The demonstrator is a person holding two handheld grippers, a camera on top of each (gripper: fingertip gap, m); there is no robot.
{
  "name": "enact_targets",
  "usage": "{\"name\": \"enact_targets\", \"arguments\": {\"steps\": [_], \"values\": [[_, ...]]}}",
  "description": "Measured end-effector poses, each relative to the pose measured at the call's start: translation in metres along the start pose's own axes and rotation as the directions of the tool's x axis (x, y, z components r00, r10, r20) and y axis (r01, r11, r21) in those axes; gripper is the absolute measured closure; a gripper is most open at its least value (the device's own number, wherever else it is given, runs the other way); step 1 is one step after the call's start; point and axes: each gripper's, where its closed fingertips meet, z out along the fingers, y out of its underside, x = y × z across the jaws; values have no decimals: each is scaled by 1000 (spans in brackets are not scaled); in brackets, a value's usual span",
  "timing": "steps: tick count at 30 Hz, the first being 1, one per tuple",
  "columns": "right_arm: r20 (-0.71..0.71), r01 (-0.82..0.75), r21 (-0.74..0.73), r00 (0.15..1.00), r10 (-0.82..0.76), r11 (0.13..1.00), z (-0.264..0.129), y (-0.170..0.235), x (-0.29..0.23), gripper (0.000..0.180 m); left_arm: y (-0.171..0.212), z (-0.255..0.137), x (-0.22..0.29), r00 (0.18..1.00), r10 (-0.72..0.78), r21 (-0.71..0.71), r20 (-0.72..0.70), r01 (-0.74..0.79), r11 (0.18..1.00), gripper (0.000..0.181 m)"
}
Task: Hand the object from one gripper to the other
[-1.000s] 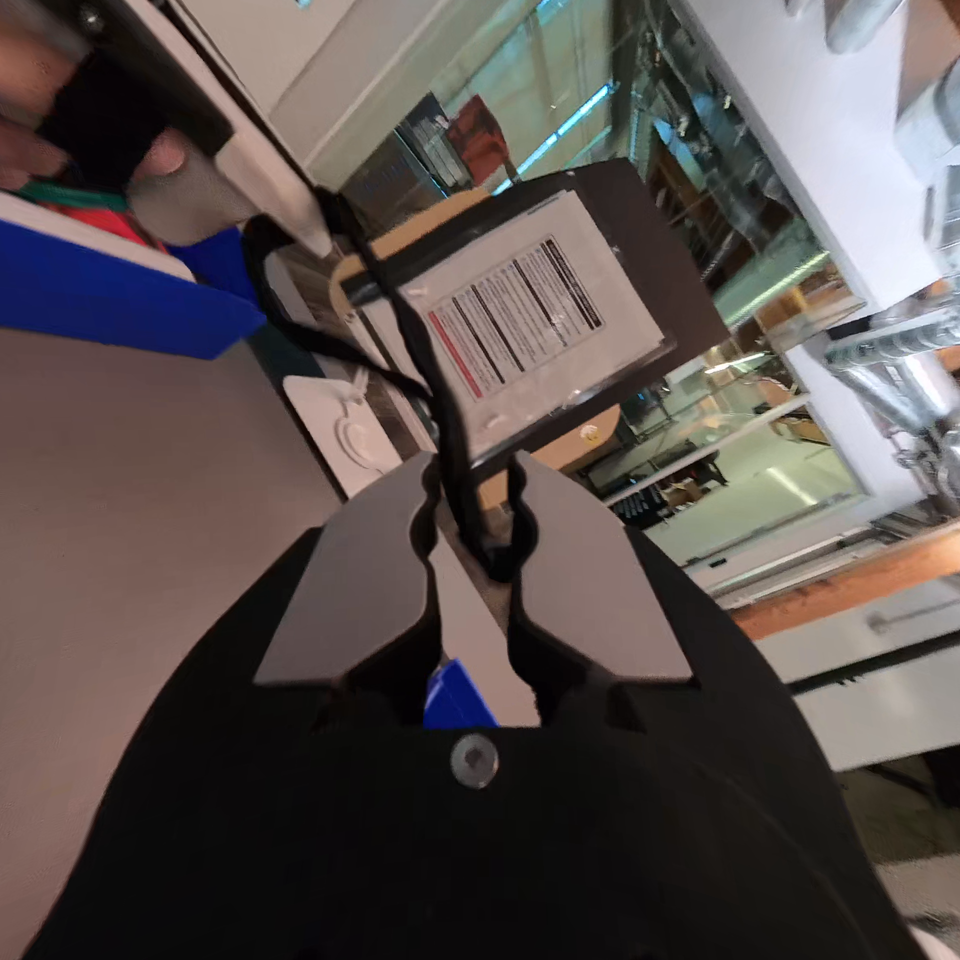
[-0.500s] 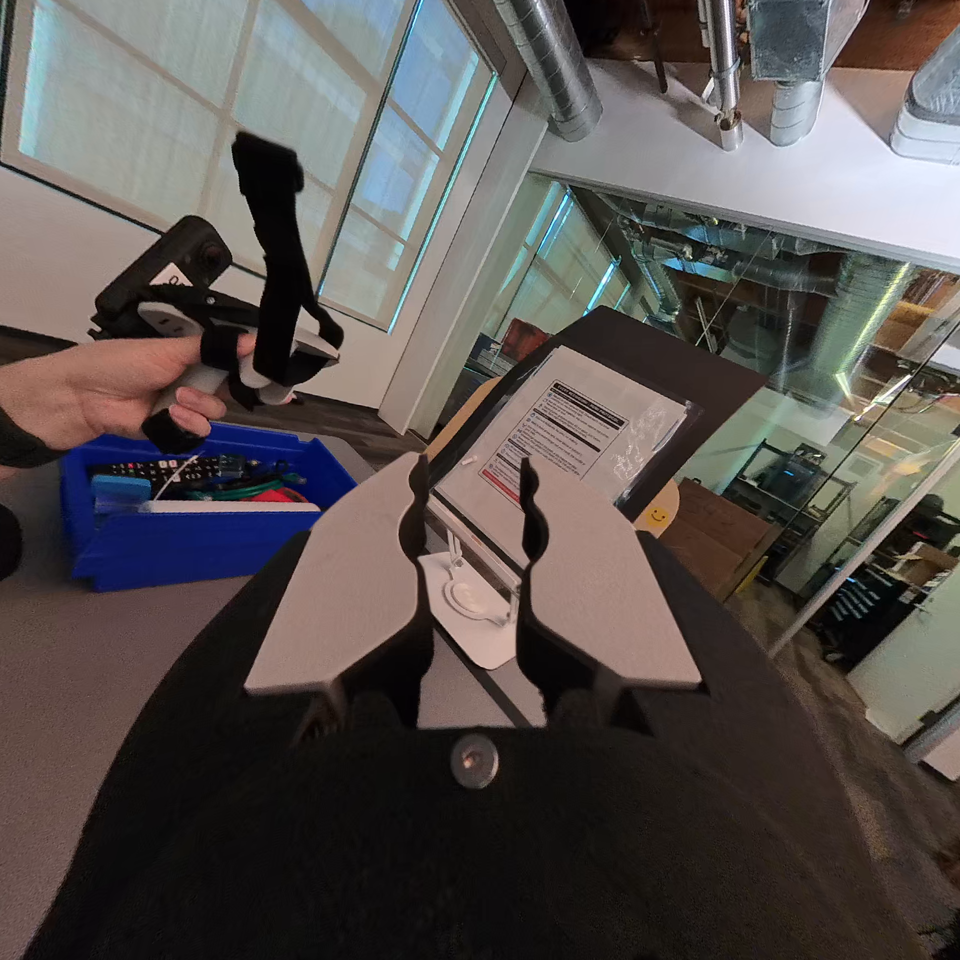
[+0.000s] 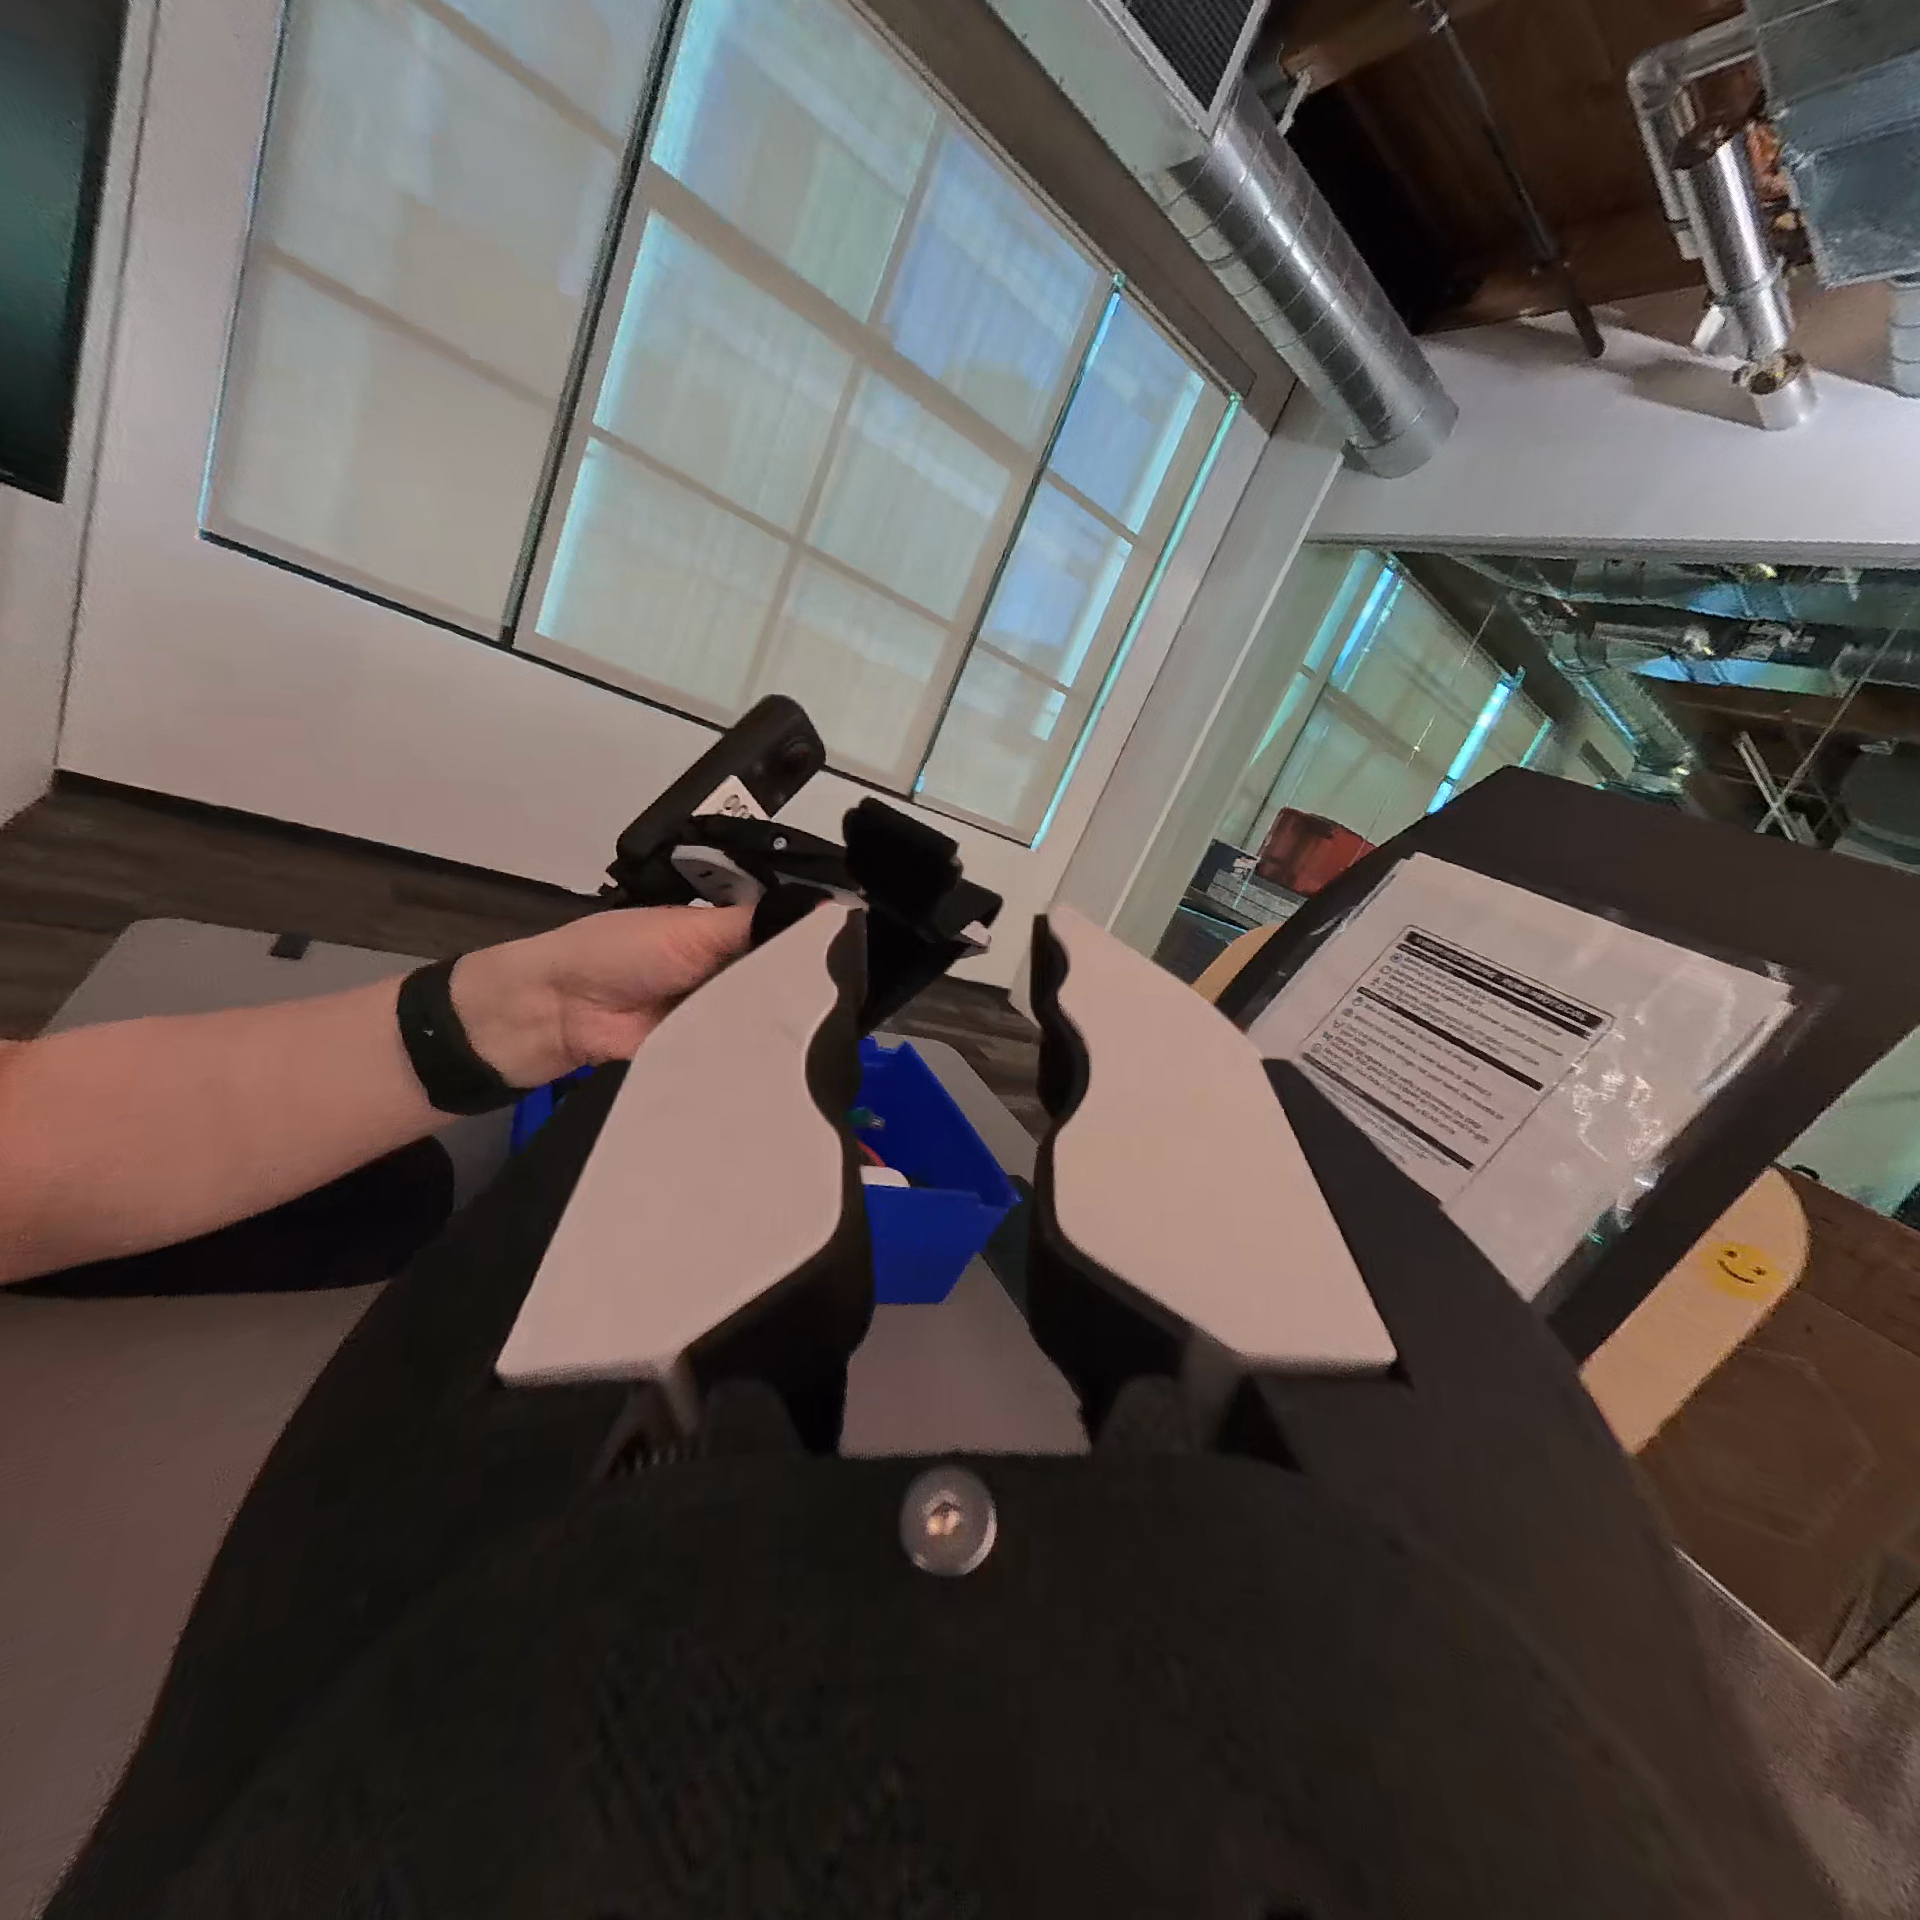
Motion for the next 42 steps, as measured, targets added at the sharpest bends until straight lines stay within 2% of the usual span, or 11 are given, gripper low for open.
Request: {"name": "enact_targets", "arguments": {"steps": [1,10,13,17,29,34,35,37,42], "values": [[20,-8,17,1000,7,1000,0,-1,-3,149,1,1,1,1000,2,-5,-4,-2,1000,179],[153,33,145,987,-55,989,-6,-11,-25,147,27,15,34,991,-37,-110,-129,23,994,179],[243,-6,184,969,-40,983,-14,-20,-35,163,37,19,44,988,-26,-148,-152,3,989,179],[300,9,210,951,-73,978,-22,-27,-44,166,50,23,50,986,-13,-193,-164,-19,981,179],[366,5,177,928,-70,984,-24,-29,-57,161,73,30,59,982,-25,-270,-188,-27,962,179],[451,-46,158,892,-31,986,-25,-28,-69,164,76,30,60,981,-28,-284,-193,-28,958,179],[481,-56,154,876,-25,986,-27,-27,-73,171,77,31,60,980,-31,-289,-195,-27,957,179],[527,-87,162,850,-11,983,-30,-30,-79,173,79,31,62,978,-37,-302,-203,-26,953,179],[489,-233,142,861,136,962,-25,-38,-60,174,91,32,68,966,-81,-361,-245,-13,932,172]]}}
